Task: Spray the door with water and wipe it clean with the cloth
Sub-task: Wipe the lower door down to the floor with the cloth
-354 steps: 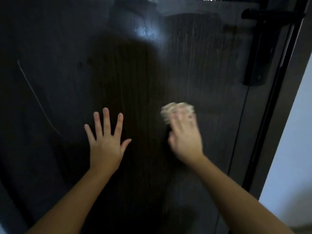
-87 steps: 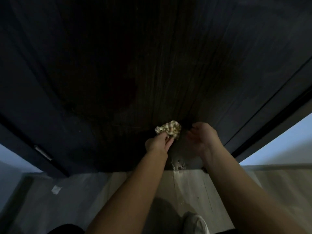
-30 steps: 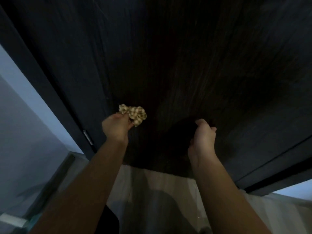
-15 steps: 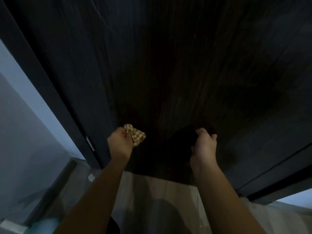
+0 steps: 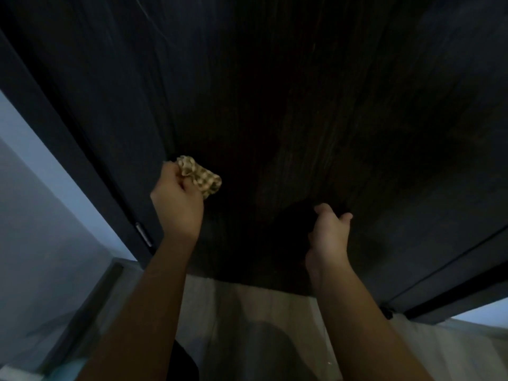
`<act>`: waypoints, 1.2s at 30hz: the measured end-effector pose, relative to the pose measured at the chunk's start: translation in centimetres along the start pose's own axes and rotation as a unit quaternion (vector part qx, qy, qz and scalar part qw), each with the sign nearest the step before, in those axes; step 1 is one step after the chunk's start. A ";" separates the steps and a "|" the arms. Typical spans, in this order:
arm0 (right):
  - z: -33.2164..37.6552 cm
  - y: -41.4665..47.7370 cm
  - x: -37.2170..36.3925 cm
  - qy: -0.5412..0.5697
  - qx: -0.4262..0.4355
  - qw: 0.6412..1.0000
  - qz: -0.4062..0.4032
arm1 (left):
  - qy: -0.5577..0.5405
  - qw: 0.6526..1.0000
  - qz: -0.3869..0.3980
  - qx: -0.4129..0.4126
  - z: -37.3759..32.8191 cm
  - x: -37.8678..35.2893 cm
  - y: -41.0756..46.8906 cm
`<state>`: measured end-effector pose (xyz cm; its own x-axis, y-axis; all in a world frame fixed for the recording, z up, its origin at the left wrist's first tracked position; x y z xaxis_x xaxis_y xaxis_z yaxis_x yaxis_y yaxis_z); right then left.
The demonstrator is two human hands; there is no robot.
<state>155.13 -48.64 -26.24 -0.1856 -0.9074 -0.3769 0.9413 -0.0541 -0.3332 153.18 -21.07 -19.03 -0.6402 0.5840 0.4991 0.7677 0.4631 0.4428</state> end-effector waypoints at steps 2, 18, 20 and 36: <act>0.0 0.0 0.0 -0.004 -0.001 1.000 -0.002 | 0.019 0.999 0.026 0.027 0.9 -0.6 -0.4; 0.2 -0.5 -0.8 -0.040 0.032 0.998 -0.028 | 0.038 0.988 0.129 0.078 5.3 -4.2 -3.5; 0.2 -0.5 -0.8 -0.050 0.040 0.998 -0.029 | -0.007 0.992 0.120 0.049 2.5 -4.9 -3.5; -9.5 0.5 10.3 -0.025 -0.113 0.991 -0.060 | -0.212 0.812 0.420 0.344 8.7 -20.3 -17.7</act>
<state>150.98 -54.03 -38.47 -0.2729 -0.9199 -0.2817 0.8252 -0.0733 -0.5601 152.82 -35.30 -43.52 0.0732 0.9963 0.0441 0.8556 -0.0400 -0.5161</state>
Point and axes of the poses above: each hand's wrist, its own y-axis towards the middle knuckle, its own x-axis out of the back of the hand, z = x × y, the point moved 7 cm from there along y, towards the middle knuckle, and after that the axes turned 15 degrees about z, right-handed, at the moved point
